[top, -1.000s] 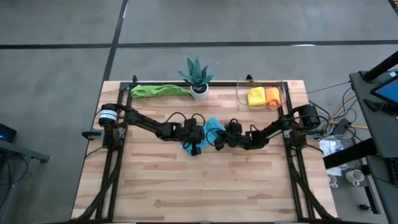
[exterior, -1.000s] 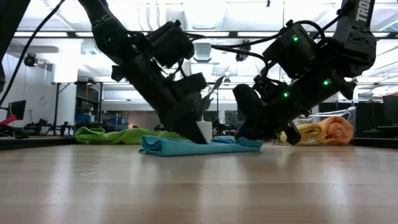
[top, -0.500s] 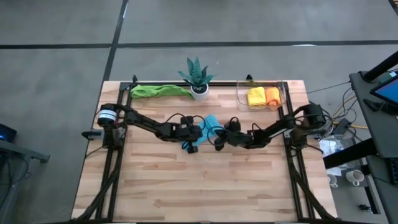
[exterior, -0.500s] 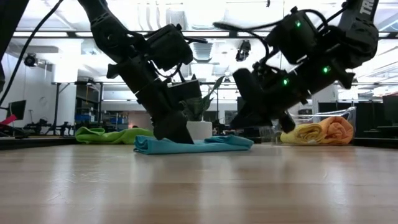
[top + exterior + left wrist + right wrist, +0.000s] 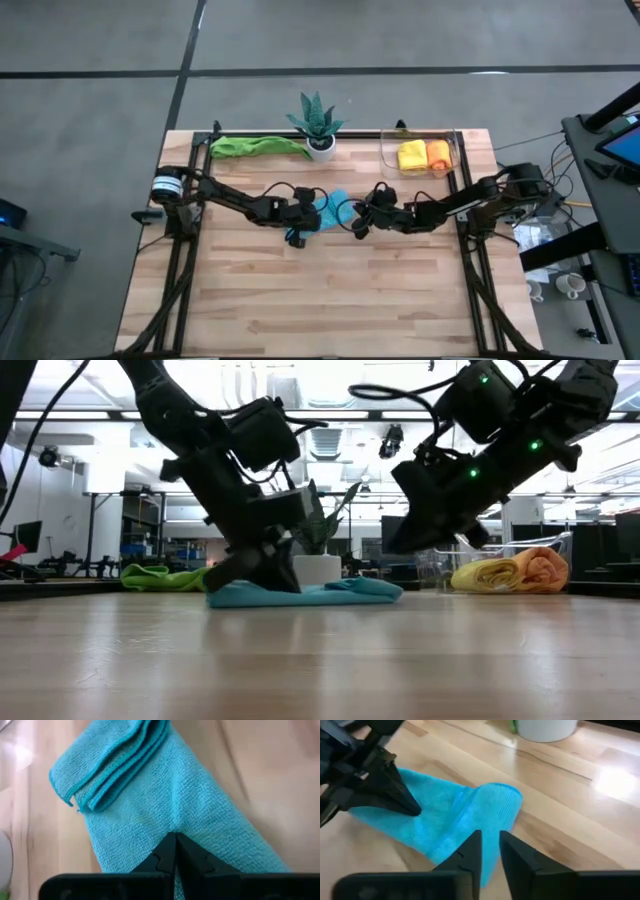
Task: Roll microfiber towels into tight, uniform cylinder then place into a basket
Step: Roll the blue microfiber cloth
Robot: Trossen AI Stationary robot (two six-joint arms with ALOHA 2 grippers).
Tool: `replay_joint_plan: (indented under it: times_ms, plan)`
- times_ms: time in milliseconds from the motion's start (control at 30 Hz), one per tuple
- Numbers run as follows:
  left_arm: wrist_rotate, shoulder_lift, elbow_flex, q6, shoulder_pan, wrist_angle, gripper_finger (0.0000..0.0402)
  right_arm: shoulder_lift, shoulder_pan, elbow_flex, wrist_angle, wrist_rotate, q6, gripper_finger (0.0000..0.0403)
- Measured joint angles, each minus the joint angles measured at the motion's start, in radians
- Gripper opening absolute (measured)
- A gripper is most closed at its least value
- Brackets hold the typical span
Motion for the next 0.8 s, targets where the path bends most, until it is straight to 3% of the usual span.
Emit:
replay_joint_plan:
  times_ms: [267,533,800]
  plan:
    - [0.093,-0.012,0.009,0.148,-0.013,-0.184,0.0000,-0.022,0.000,0.000,0.001,-0.036,-0.004,0.0138]
    - [0.244,-0.136,0.001,0.168,-0.031,-0.217,0.0000,-0.001,-0.011,-0.001,-0.003,-0.244,0.113,0.0176]
    - [0.230,-0.202,-0.008,0.168,-0.036,-0.201,0.0000,0.102,-0.020,0.000,0.064,-0.423,0.270,0.0202]
